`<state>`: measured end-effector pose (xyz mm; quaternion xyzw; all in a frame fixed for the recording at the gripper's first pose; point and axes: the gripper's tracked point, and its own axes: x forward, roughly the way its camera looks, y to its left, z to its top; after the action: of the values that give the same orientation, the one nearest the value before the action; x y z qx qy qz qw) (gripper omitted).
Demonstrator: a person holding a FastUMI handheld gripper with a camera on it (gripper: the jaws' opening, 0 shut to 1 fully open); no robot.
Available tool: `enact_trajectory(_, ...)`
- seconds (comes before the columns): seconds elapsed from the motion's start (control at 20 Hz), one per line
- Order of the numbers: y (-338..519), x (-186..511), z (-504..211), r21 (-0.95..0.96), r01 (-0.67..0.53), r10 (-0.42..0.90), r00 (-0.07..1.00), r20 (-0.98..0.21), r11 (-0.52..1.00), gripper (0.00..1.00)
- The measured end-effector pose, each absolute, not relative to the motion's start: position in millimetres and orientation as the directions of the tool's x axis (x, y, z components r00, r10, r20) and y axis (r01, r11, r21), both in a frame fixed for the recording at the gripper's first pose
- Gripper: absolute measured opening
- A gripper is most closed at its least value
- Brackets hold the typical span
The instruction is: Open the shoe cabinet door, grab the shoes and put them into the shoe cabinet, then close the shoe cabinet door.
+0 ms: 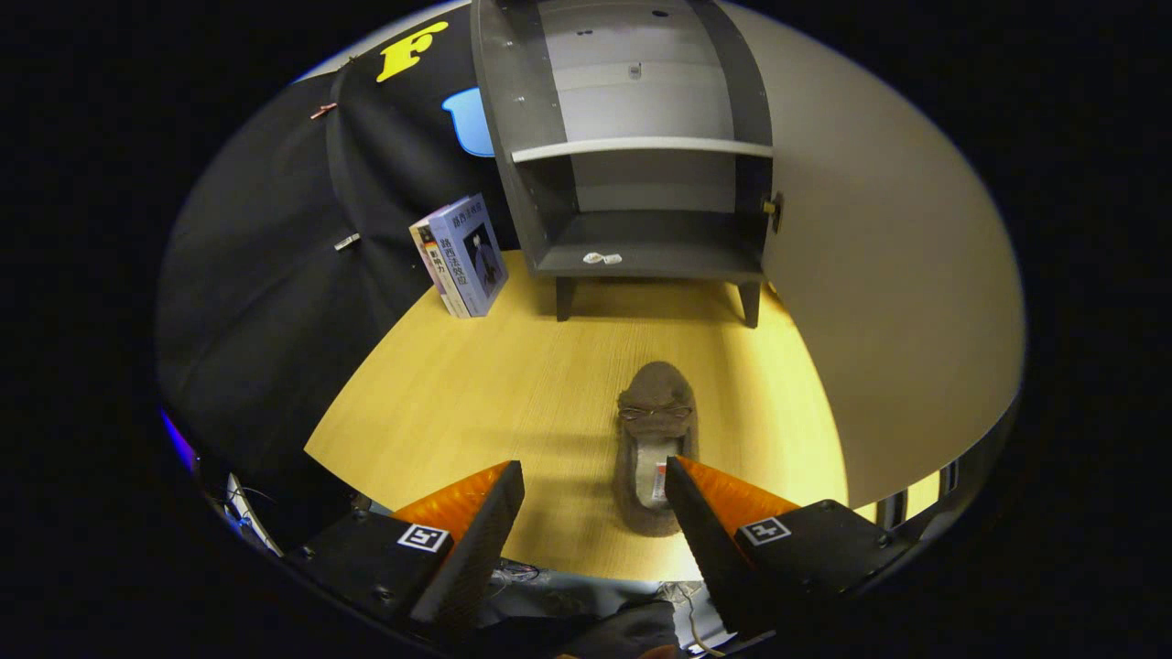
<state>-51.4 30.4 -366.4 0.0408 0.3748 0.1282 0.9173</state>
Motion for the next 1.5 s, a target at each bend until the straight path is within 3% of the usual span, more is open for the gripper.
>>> enact_trajectory(0.15,35.1,-29.4,-410.3,0.171,-0.163,0.236,0.689,-0.685,0.972,0.97)
enact_trajectory(0.3,37.0,-11.8,-449.6,0.182,-0.115,0.211,0.687,-0.695,0.977,0.84)
enact_trajectory(0.45,32.0,16.9,-473.7,0.151,-0.072,0.157,0.711,-0.686,0.986,0.84)
enact_trajectory(0.6,14.4,47.4,-493.1,0.084,0.006,0.052,0.742,-0.668,0.996,0.62)
enact_trajectory(0.85,22.5,62.9,-498.9,0.108,0.033,0.048,0.739,-0.672,0.994,0.12)
enact_trajectory(1.15,19.3,67.3,-464.4,0.152,-0.001,0.099,0.758,-0.644,0.988,0.11)
enact_trajectory(1.5,12.9,65.7,-358.6,0.168,-0.051,0.138,0.817,-0.56,0.985,0.11)
